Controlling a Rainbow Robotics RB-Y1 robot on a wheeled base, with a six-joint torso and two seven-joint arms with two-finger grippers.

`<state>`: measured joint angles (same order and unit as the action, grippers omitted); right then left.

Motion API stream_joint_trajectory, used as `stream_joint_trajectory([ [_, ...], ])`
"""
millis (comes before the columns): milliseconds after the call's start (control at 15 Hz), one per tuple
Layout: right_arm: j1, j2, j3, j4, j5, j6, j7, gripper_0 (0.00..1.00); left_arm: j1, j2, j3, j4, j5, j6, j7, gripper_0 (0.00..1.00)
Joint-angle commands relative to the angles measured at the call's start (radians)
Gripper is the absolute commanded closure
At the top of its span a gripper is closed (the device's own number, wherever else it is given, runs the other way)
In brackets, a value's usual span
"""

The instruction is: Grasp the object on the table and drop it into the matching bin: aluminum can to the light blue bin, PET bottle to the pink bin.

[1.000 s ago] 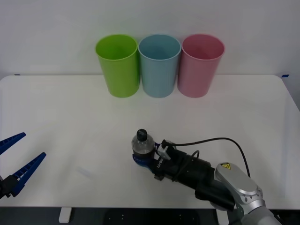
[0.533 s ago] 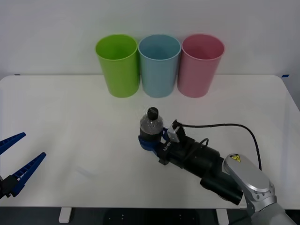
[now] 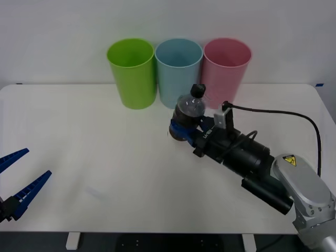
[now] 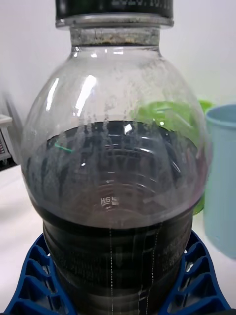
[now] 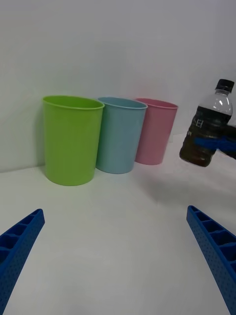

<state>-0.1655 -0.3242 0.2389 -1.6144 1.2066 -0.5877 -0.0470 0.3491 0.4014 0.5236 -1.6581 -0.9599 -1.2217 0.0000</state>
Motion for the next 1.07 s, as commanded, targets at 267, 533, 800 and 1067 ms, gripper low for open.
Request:
stream_joint_trajectory([
  [267,-0.011,-0.039,-0.084,-0.134,0.016,0.016,-0.24,1.0,0.0,0.0,0.0,0.0,0.0,0.0,0.0,0.0],
  [533,-0.089,-0.093,-0.139,-0.15,0.056,0.031,-0.349,1.0,0.0,0.0,0.0,0.0,0.0,0.0,0.0,0.0],
  [800,-0.184,-0.162,-0.182,-0.102,0.056,0.031,-0.438,1.0,0.0,0.0,0.0,0.0,0.0,0.0,0.0,0.0],
  [1067,-0.342,-0.197,-0.202,0.073,0.05,0.031,-0.424,1.0,0.0,0.0,0.0,0.0,0.0,0.0,0.0,0.0],
])
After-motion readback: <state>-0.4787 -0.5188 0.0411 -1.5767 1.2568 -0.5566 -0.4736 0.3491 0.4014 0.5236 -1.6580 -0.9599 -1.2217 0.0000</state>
